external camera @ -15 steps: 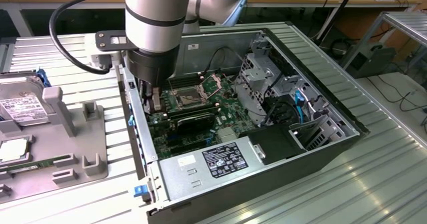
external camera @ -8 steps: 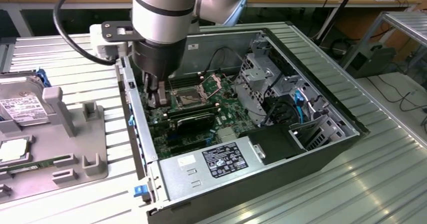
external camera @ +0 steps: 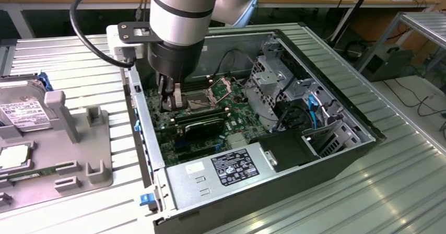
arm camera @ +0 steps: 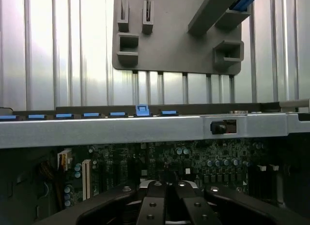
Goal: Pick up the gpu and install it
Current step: 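Press down on the gpu until it lock into place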
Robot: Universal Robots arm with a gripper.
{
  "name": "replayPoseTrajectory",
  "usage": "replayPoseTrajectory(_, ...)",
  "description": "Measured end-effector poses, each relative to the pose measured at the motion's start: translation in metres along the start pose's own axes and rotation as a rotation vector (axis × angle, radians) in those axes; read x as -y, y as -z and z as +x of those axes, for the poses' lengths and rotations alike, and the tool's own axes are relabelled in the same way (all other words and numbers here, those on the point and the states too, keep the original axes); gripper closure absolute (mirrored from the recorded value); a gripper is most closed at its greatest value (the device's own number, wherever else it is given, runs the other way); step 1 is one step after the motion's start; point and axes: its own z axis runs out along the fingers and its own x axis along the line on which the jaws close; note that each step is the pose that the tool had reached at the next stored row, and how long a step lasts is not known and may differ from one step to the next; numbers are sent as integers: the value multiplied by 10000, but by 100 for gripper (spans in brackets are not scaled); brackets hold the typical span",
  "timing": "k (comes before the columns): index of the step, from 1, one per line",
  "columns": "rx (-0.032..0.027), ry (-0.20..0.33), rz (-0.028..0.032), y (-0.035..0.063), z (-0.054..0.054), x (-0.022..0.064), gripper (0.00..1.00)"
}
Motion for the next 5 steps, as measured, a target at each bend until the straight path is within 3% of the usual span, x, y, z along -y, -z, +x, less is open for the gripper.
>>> replayPoseTrajectory(5,0,0,0,0,0,0,89)
